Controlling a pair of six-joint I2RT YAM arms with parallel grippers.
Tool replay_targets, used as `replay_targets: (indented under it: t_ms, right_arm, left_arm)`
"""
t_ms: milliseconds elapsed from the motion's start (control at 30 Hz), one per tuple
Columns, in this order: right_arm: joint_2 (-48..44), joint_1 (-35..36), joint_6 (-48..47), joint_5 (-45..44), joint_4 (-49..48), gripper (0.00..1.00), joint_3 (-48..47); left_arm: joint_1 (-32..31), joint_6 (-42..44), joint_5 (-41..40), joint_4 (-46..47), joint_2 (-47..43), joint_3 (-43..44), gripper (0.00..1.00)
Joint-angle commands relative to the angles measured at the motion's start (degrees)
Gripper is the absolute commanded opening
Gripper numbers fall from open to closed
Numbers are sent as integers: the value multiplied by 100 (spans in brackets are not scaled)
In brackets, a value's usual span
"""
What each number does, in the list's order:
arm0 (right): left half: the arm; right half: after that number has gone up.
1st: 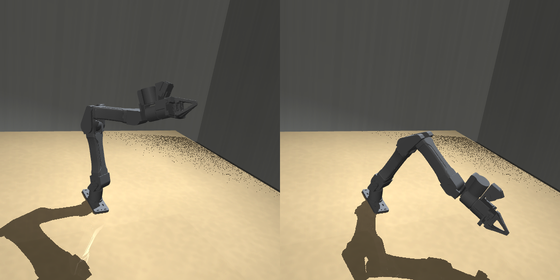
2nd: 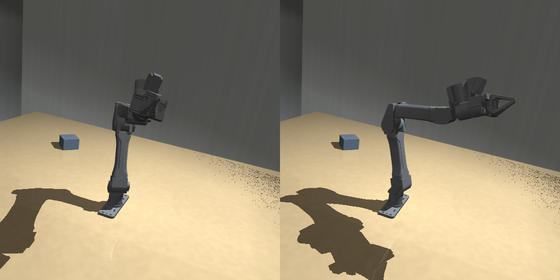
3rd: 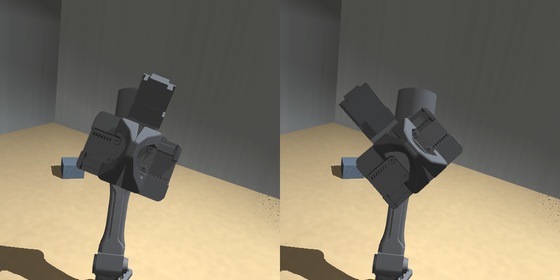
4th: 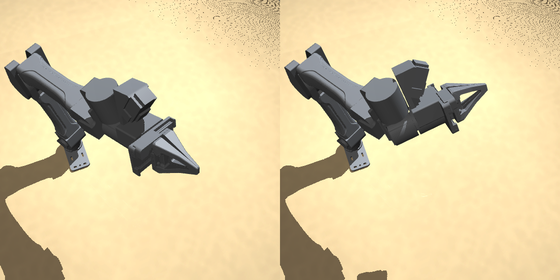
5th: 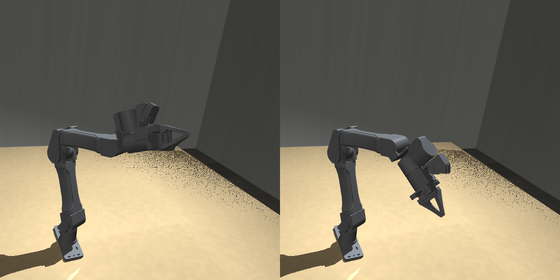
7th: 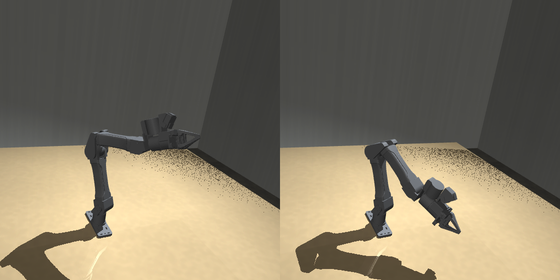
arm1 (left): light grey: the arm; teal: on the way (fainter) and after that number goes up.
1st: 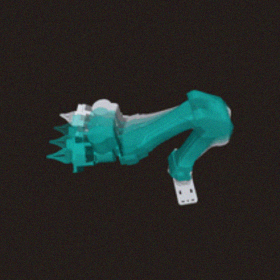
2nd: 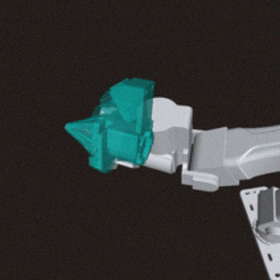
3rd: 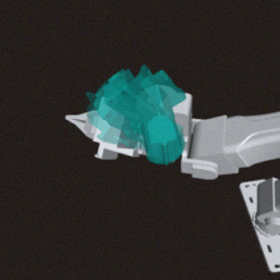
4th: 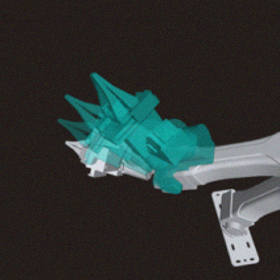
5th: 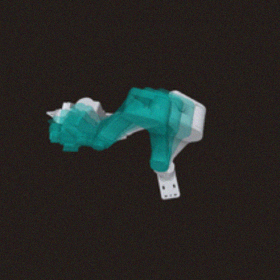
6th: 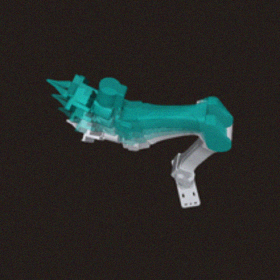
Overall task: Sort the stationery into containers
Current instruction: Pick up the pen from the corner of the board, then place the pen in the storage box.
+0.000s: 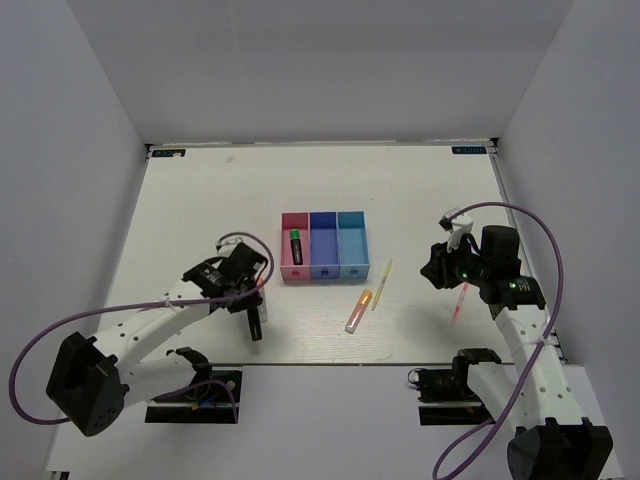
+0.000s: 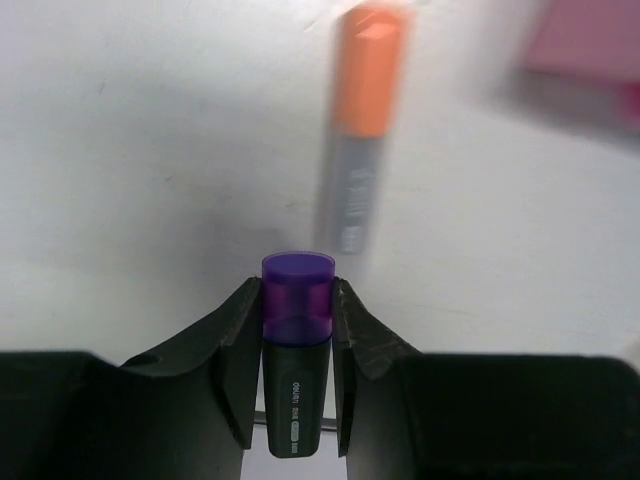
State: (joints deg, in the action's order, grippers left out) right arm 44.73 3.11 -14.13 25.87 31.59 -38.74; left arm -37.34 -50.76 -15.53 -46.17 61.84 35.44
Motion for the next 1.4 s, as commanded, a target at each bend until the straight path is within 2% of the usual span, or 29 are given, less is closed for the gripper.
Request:
replay_targets:
  t_ms: [0,167,233,333,400,500,600,667,733,767,967,1033,1133,1200,1233,1267,1300,1333,1367]
  right_arm:
    - [-26,22,-11,50,-48,43,-90]
    - [-17,14,-11,50,-57,44,-72]
    - [-17,31,-11,41,-57,44,-72]
    - [-26,14,-11,41,-48,44,-55]
    - [-35,23,-19,32,-48,44,-72]
    - [-26,14,-19,32,-31,45,-72]
    - [-52,14,-2,24,-31,47,-72]
    - [-52,14,-2,41,-48,47,-81]
    - [-61,14,-11,24,-39,47,-81]
    - [-78,22,-11,41,-22,47,-81]
    - [-70,14,-11,41,-39,50,-90]
    - [-52,22,-11,32,-39,51,-90]
    - [-35,14,-28,15,-39,51,-72]
    - [-52,14,-20,6,-31,51,-72]
    - [-43,5,-20,-3,-48,51,-55]
    - [-35,-4,-28,15,-39,51,-55]
    - [-26,14,-37,23,-48,48,-55]
    - [-8,5,-46,32,-31,44,-63]
    - [-8,14,-46,85,-22,26,-55]
  left_arm:
    - [-28,400,-12,-173,10,1093,2]
    - [-28,892,15,55,766,2622,2]
    - [86,1112,146,152,1434,2984,2]
    - [244,1349,225,179,2339,4177,2]
    - [263,1490,191,170,2979,4488,2]
    - [377,1648,252,56,3683,5278,4]
    - [438,1807,191,-84,4264,5839,11]
    - [465,1868,121,-216,4554,6017,16]
    - [500,1877,94,-278,4740,6203,27]
    - [509,1877,68,-287,4775,6186,29]
    - [535,1895,59,-173,4635,5957,57]
    - [535,1938,59,-173,4556,5931,61]
    - [544,1982,67,-234,4416,5922,61]
    - [535,1948,94,-296,4258,5869,51]
    - [526,1939,137,-270,4074,5756,27]
    - [526,1939,155,-278,3959,5685,14]
    - [457,1947,68,-261,3671,5397,5]
    - [447,1956,-28,-200,3311,5194,0]
    - [430,1939,-151,-121,3142,4522,0]
